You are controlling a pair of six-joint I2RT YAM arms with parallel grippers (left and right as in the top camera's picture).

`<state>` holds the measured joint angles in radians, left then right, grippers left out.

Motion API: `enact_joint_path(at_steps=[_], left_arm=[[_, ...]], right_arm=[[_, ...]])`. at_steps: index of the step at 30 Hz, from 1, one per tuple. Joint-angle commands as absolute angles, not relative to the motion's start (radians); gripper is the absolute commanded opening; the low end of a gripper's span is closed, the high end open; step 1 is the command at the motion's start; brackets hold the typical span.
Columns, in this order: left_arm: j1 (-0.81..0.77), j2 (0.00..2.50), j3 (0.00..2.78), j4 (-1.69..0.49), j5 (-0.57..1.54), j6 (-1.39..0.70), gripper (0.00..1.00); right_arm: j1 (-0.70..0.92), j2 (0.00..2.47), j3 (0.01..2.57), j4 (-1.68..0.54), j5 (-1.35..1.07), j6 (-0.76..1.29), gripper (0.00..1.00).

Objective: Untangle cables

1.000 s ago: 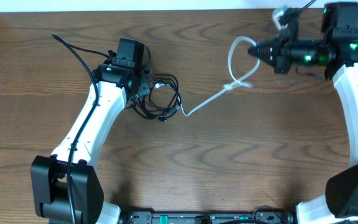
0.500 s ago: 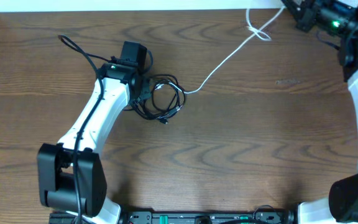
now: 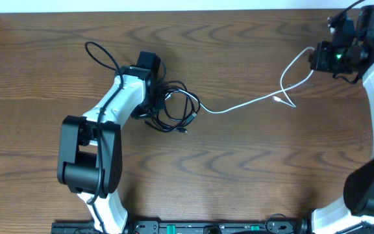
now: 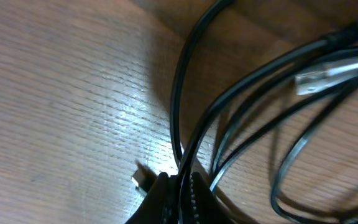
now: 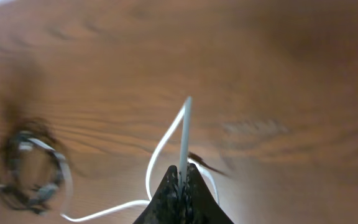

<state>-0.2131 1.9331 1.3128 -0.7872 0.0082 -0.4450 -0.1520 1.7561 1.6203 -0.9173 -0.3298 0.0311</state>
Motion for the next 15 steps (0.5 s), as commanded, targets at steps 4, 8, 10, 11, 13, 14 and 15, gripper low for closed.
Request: enact_joint_path(at_steps=[4, 8, 10, 11, 13, 14, 15], left_arm=[[-0.213, 1.966, 1.311, -0.793, 0.023, -0.446, 0.08], [-0.213, 1.966, 1.311, -0.794, 0.023, -0.447, 0.08], [-0.213, 1.966, 1.311, -0.796, 0.023, -0.447, 0.08], [-0.213, 1.966, 1.311, -0.796, 0.023, -0.447, 0.08], [-0.213, 1.966, 1.311, -0.796, 0.023, -0.447, 0.08], [-0.213, 1.966, 1.311, -0.796, 0.023, -0.447, 0.08], [-0.213, 1.966, 1.311, -0.796, 0.023, -0.447, 0.08]], right_arm=[[-0.149, 1.893, 1.622, -0.947, -0.235, -0.016, 0.01], [-0.149, 1.956, 1.622, -0.96, -0.248, -0.016, 0.18], [-0.149, 1.978, 1.622, -0.973, -0.265, -0.017, 0.55], [-0.149, 1.986, 1.622, -0.979, -0.281, -0.017, 0.67], [-0.149, 1.996, 1.622, -0.981, -0.307, -0.018, 0.81], [-0.149, 1.998, 1.622, -0.98, -0.325, -0.047, 0.85], [-0.147, 1.998, 1.622, -0.98, -0.336, -0.059, 0.86]])
